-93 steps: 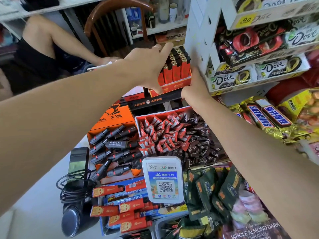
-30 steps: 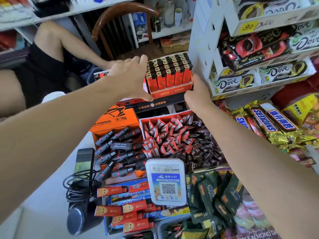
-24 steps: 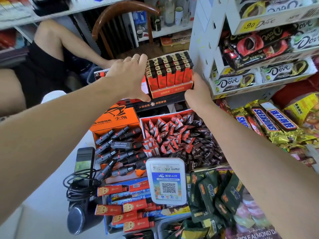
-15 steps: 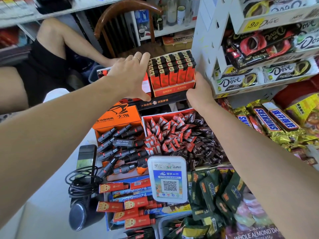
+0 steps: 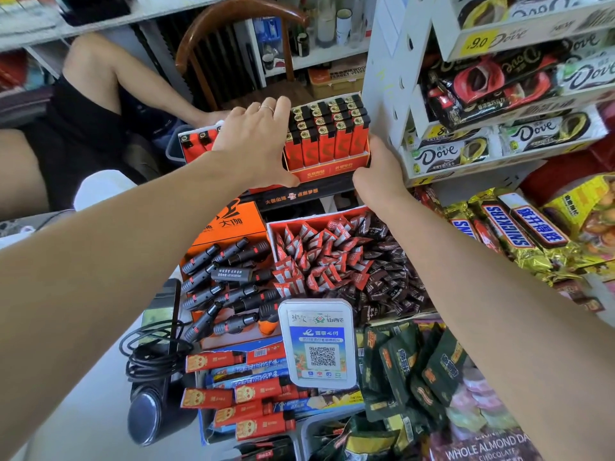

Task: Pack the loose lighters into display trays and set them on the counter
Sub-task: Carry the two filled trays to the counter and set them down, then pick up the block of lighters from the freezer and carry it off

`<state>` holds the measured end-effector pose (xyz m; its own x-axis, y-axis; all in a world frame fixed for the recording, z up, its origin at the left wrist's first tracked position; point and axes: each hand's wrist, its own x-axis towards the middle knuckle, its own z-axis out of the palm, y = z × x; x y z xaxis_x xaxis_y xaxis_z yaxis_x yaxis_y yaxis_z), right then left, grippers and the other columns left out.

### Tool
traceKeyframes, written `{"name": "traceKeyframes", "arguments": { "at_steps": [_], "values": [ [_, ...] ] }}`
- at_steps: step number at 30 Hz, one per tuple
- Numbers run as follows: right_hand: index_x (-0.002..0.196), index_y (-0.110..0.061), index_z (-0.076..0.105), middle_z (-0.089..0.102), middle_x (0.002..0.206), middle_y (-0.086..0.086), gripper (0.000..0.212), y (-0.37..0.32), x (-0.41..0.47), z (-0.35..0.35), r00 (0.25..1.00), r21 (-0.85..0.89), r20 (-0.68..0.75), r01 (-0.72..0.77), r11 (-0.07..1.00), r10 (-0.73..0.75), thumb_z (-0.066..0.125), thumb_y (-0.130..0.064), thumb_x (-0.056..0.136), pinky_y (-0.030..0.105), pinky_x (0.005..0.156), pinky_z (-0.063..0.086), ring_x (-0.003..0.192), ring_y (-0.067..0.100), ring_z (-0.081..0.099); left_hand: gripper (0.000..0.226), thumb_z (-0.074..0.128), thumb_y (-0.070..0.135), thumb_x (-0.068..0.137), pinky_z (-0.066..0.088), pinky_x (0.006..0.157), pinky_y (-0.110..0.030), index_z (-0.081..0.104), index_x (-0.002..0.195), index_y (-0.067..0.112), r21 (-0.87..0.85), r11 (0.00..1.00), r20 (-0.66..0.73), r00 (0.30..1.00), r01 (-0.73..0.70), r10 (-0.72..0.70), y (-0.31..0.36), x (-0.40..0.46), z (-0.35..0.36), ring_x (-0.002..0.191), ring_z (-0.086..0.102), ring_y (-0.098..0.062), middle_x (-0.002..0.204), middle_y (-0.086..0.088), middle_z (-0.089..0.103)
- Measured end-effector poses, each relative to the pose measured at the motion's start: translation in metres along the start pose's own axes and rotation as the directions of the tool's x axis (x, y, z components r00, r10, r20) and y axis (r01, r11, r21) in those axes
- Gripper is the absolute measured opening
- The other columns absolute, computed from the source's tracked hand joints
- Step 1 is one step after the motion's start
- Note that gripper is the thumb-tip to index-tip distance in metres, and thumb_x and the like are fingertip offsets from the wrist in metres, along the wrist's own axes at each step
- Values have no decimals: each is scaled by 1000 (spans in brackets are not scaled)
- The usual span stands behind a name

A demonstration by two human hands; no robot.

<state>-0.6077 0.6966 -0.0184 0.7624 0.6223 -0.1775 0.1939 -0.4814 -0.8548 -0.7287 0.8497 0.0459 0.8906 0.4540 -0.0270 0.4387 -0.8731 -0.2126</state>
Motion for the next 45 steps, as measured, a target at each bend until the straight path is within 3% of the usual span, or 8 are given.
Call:
{"name": "traceKeyframes", "arguments": {
  "at_steps": [6,9,12,17,21,28,35,45],
  "values": [
    [137,-23,50,60,98,-13,59,-4,-2,-1,1000,-61,28,-7,998,8,38,13,91,8,60,36,83,-4,52,123,86,75,52,44,101,-48,33,140,6,21,1000,-47,999,-12,13,-1,-4,-1,110,58,-36,121,-14,55],
    [140,-16,42,61,106,-1,54,-9,-1,-2,997,-133,39,-54,990,60,42,9,92,21,66,42,91,14,61,125,85,75,54,40,108,-48,30,144,6,29,999,-68,997,-25,27,-3,-11,-5,114,56,-37,125,-15,54],
    [144,-8,32,55,113,8,53,-18,-2,-5,988,-225,60,-124,966,141,46,3,94,31,75,41,96,24,55,119,82,71,60,37,110,-49,30,146,6,14,1000,-127,992,-22,24,-7,-23,-13,119,53,-38,128,-16,53],
    [151,-3,20,51,114,10,64,-33,-20,-11,987,-264,51,-133,955,151,52,-3,95,31,64,42,99,27,57,96,76,55,75,36,112,-50,35,147,6,-102,995,-202,979,-18,-3,0,-55,-33,125,49,-39,136,-17,50],
    [147,-4,33,52,137,13,55,-45,-51,-23,998,-332,-35,-57,941,48,57,-13,98,35,76,43,117,31,58,66,69,38,87,38,107,-48,46,140,7,-201,979,-241,970,-23,-26,21,-92,-47,121,52,-39,132,-16,53],
    [120,-7,56,60,113,12,27,-39,-128,-44,971,-394,-97,163,905,-217,57,-23,99,36,66,45,93,30,64,51,64,32,92,43,99,-48,52,135,8,-307,951,-234,972,-42,-32,83,-167,-65,114,58,-37,129,-14,58],
    [128,-8,56,61,110,7,31,-8,-213,-67,912,-344,-96,345,873,-398,54,-25,102,35,68,47,91,23,60,46,65,30,96,48,85,-46,54,134,7,-484,875,-247,958,9,-146,130,-249,-62,108,59,-37,125,-14,59],
    [138,-10,55,62,127,5,38,59,-323,-104,914,-246,-63,375,894,-401,54,-27,104,29,90,48,115,19,58,41,64,32,99,46,86,-34,55,136,16,-729,648,-73,916,221,-394,183,-370,-38,111,56,-13,132,0,57]
  ]
}}
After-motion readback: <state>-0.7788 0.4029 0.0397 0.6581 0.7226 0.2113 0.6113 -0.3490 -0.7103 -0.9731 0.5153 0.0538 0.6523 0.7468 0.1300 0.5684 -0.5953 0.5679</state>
